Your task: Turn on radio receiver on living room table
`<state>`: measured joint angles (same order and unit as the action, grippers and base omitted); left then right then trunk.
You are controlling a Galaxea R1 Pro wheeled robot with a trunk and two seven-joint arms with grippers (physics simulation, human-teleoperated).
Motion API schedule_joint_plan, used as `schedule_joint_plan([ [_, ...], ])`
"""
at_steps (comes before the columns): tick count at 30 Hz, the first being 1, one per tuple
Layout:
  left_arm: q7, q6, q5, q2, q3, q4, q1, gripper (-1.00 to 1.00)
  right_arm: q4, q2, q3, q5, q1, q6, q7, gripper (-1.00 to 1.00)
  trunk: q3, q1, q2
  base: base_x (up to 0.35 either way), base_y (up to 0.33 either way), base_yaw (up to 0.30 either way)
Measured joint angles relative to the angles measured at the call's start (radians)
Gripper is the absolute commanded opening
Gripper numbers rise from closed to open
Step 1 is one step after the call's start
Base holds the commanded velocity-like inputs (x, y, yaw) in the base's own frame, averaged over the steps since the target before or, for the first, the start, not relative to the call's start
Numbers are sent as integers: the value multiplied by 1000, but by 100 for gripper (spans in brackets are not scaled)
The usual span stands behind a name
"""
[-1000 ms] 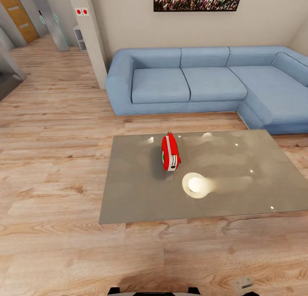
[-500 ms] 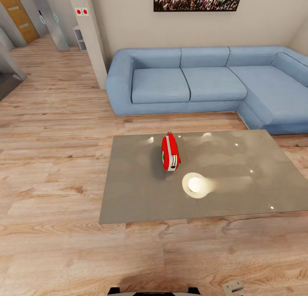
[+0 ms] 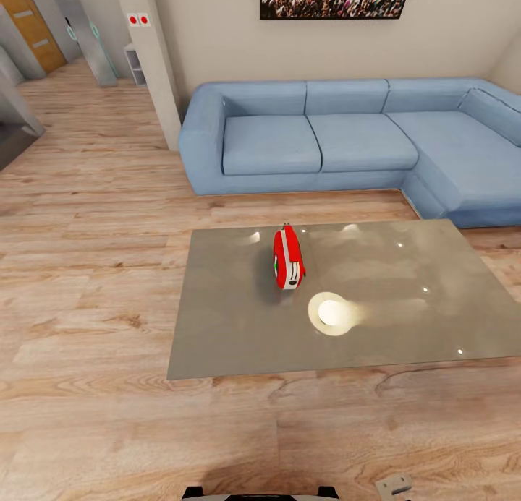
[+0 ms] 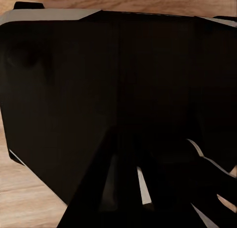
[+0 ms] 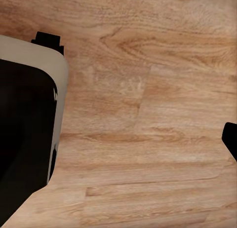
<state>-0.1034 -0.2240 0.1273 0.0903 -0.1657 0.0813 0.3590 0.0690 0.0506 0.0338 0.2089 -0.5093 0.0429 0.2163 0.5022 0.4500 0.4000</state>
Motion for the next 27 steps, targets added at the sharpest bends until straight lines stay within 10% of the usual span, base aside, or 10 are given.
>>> schedule_joint_plan([
  [27,1,0,1,-1,0,0,0,-100,0,0,0,0,0,0,0,100,0,0,0,0,0,0],
])
